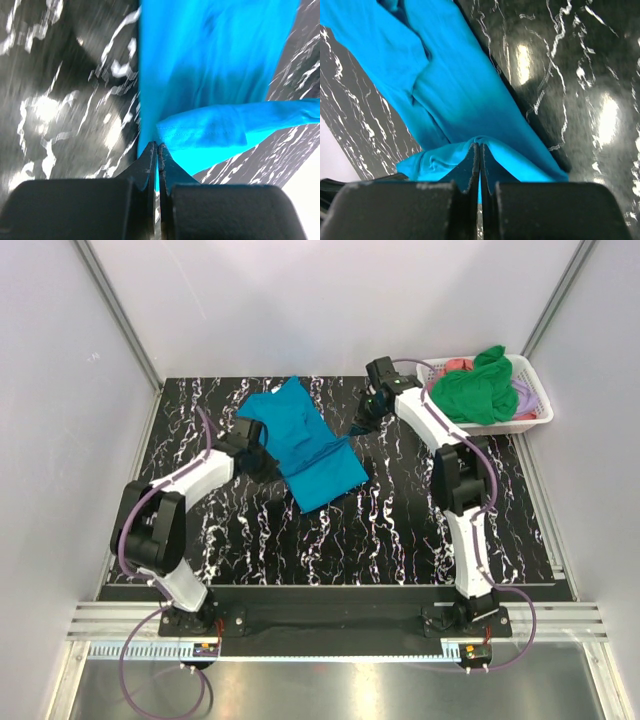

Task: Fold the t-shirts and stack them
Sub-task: Fold the tshirt

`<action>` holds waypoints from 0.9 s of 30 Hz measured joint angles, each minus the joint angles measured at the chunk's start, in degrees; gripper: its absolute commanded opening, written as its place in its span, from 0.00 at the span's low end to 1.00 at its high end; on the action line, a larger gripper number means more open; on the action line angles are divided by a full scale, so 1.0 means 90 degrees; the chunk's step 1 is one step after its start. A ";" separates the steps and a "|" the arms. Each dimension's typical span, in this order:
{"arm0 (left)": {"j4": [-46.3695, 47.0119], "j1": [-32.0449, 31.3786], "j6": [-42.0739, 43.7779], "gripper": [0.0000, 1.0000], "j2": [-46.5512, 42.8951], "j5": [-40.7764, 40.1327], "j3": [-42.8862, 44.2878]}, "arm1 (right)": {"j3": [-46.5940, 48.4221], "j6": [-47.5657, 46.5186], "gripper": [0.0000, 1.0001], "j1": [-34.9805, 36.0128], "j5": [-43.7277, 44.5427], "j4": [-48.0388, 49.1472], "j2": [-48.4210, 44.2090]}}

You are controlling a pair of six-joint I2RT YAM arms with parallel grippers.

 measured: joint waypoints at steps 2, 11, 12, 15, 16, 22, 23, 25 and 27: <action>-0.0005 0.0143 0.0199 0.00 0.0253 0.0104 0.0323 | 0.0362 0.0012 0.00 0.0000 -0.0053 -0.0078 0.0284; -0.0087 0.0549 0.0678 0.00 0.0709 0.0420 0.0792 | 0.1406 0.0257 0.00 0.0000 -0.0474 0.0080 0.1151; -0.0100 0.0605 0.0716 0.00 0.0792 0.0435 0.0840 | 0.1406 0.0313 0.00 0.0000 -0.0566 0.0211 0.1192; -0.0114 0.0765 0.0831 0.00 0.1015 0.0461 0.0974 | 0.1394 0.0522 0.00 0.0000 -0.0874 0.0687 0.1311; -0.0129 0.0794 0.0855 0.00 0.1066 0.0471 0.1010 | 0.1394 0.0610 0.00 0.0000 -0.0981 0.0886 0.1362; -0.0206 0.1078 0.1071 0.00 0.1423 0.0559 0.1511 | 0.1661 0.0930 0.00 0.0002 -0.1161 0.1477 0.1800; -0.0189 0.1105 0.1110 0.00 0.1491 0.0588 0.1581 | 0.1746 0.0969 0.00 0.0002 -0.1166 0.1528 0.1904; -0.0182 0.1158 0.1168 0.00 0.1627 0.0646 0.1690 | 0.1865 0.1052 0.00 0.0002 -0.1175 0.1610 0.2084; -0.0177 0.1202 0.1222 0.00 0.1790 0.0726 0.1780 | 0.1923 0.1120 0.00 0.0002 -0.1205 0.1717 0.2220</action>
